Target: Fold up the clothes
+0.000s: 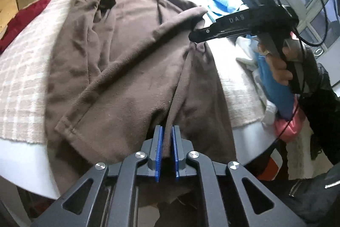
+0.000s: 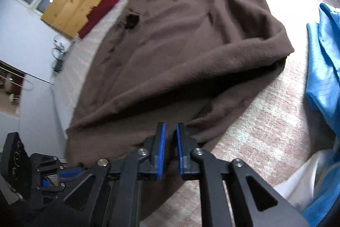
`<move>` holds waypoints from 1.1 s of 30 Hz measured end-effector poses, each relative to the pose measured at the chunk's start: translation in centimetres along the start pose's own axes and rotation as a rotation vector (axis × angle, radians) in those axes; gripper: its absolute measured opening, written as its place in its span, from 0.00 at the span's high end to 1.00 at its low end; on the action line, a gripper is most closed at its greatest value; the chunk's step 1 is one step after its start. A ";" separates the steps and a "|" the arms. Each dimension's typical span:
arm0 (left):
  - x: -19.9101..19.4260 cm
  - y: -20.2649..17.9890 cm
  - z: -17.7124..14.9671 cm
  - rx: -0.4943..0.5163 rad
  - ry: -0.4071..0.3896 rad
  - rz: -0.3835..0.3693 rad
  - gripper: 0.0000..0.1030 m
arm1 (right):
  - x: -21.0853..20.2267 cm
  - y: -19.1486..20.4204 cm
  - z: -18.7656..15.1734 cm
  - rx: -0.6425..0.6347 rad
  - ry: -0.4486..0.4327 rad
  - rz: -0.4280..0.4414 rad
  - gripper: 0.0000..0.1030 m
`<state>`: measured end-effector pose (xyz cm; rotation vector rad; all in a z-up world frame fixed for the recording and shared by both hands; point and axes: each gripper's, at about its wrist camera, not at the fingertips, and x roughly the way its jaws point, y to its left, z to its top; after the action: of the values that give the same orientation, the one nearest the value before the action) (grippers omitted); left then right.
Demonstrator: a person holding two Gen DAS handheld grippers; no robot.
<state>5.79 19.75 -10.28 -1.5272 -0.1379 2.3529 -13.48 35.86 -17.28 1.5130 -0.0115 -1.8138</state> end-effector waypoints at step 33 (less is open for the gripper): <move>1.5 -2.1 -0.9 0.131 0.068 -0.051 0.98 | -1.9 -6.2 2.2 0.152 -0.033 -0.032 0.71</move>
<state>6.48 22.10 -11.42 -1.5204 -0.0063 2.2209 -18.67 40.35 -17.89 1.5955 -0.1455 -1.8994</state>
